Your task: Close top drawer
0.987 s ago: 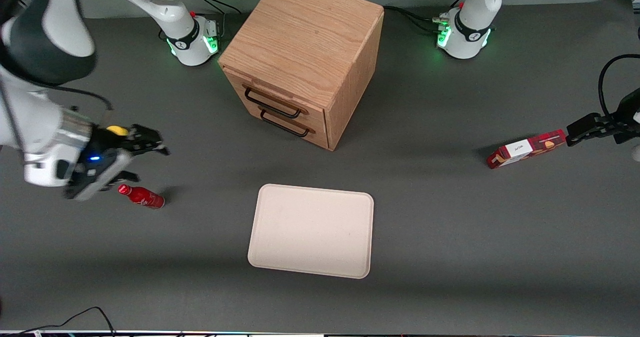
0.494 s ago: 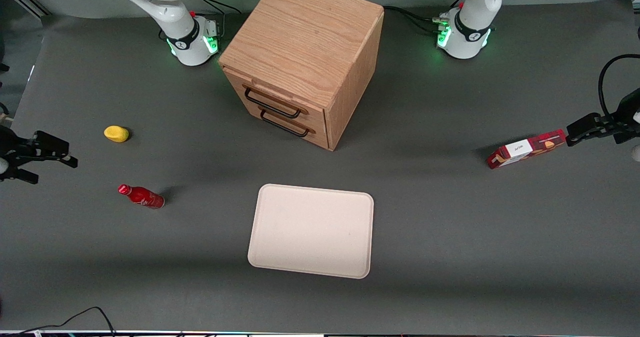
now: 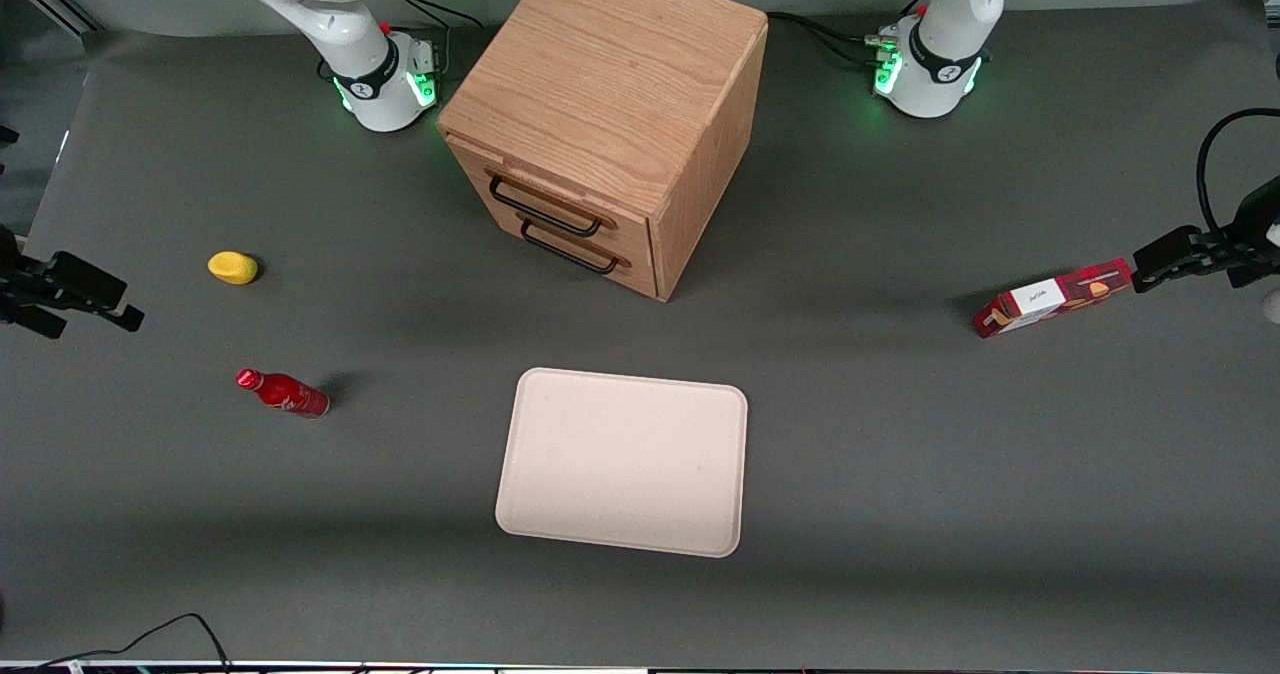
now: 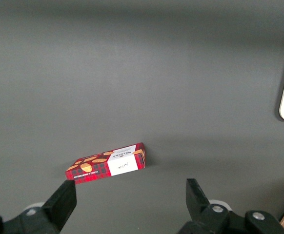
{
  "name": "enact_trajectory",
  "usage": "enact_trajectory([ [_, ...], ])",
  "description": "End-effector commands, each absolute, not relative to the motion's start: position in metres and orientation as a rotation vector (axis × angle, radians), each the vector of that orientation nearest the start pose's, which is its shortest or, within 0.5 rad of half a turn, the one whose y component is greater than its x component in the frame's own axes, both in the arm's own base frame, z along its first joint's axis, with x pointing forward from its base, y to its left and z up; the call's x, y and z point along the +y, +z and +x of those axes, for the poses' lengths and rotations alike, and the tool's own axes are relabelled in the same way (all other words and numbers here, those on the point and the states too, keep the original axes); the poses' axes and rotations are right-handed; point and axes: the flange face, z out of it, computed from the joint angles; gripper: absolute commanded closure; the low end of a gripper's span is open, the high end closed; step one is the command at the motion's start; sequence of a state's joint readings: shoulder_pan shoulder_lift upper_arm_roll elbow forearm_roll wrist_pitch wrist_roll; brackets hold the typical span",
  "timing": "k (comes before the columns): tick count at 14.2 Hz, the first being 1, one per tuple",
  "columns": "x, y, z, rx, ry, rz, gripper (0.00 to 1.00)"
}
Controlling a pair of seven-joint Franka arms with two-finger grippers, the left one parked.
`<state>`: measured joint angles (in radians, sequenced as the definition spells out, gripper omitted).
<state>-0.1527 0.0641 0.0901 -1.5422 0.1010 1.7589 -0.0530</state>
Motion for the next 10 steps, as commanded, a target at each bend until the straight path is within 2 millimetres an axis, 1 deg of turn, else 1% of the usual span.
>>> enact_trajectory([
  [1,-0.002,0.628,0.558,0.034,-0.141,-3.109,0.0],
  [2,0.001,0.625,0.553,0.014,-0.094,-3.147,0.0],
  [4,0.002,0.623,0.546,-0.005,-0.073,-3.186,0.0],
  [6,-0.002,0.622,0.549,-0.013,-0.087,-3.179,0.0],
  [7,-0.002,0.619,0.55,-0.015,-0.079,-3.175,0.0],
  [10,-0.003,0.619,0.55,0.0,-0.077,-3.173,0.0],
])
